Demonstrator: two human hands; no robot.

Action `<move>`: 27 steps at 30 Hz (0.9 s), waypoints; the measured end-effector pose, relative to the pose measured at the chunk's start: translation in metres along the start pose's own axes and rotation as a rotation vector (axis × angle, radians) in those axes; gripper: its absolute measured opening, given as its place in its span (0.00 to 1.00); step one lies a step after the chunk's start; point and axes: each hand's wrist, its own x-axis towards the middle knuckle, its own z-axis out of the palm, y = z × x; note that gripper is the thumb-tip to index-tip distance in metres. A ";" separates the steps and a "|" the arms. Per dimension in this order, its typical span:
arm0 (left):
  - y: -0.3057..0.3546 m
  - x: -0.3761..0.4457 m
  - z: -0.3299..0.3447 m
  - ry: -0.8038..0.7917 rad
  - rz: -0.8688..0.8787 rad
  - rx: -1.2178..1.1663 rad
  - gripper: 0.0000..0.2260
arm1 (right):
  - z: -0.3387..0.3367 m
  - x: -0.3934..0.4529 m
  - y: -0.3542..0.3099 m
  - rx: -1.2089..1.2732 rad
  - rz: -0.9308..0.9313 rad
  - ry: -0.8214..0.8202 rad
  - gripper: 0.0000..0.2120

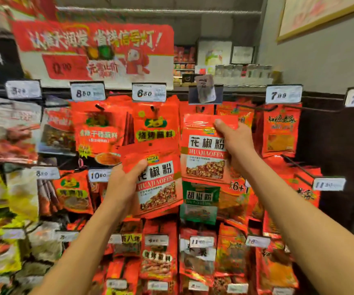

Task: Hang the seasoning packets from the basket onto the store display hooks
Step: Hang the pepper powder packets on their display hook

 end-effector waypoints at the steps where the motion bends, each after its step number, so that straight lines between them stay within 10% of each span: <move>1: 0.002 0.003 0.003 0.003 0.015 0.001 0.04 | 0.004 0.005 -0.002 -0.005 0.005 -0.006 0.10; 27: 0.003 0.049 0.054 -0.061 0.118 0.068 0.04 | 0.042 0.092 0.010 -0.403 0.061 0.062 0.20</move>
